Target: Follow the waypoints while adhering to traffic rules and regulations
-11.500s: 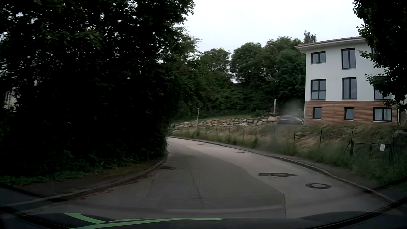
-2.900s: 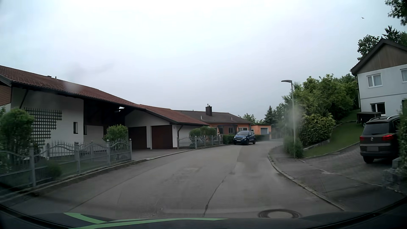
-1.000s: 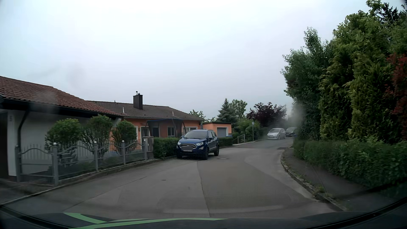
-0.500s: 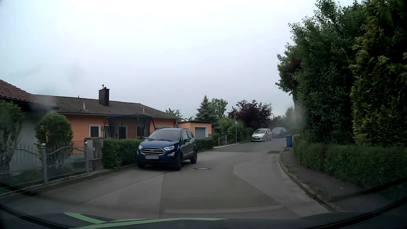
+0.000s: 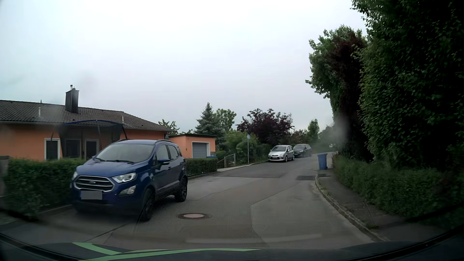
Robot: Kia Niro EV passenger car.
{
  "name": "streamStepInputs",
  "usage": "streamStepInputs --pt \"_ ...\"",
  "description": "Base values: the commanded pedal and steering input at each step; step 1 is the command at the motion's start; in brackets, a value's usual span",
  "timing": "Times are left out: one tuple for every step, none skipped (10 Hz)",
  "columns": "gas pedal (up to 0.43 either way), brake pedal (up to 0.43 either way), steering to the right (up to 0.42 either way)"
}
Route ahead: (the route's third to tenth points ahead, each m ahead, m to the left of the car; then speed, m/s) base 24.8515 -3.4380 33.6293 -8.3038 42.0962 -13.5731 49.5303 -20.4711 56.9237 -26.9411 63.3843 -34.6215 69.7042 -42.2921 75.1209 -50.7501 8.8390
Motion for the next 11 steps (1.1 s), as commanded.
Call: streamStepInputs --pt "0.079 0.000 0.076" --pt "0.079 0.000 0.075" --pt "0.079 0.000 0.070" --pt "0.079 0.000 0.067" --pt "0.079 0.000 0.065" --pt "0.079 0.000 0.064" --pt "0.079 0.000 0.064" --pt "0.079 0.000 0.064" --pt "0.087 0.000 0.064" --pt "0.087 0.000 0.065" --pt "0.087 0.000 0.069"
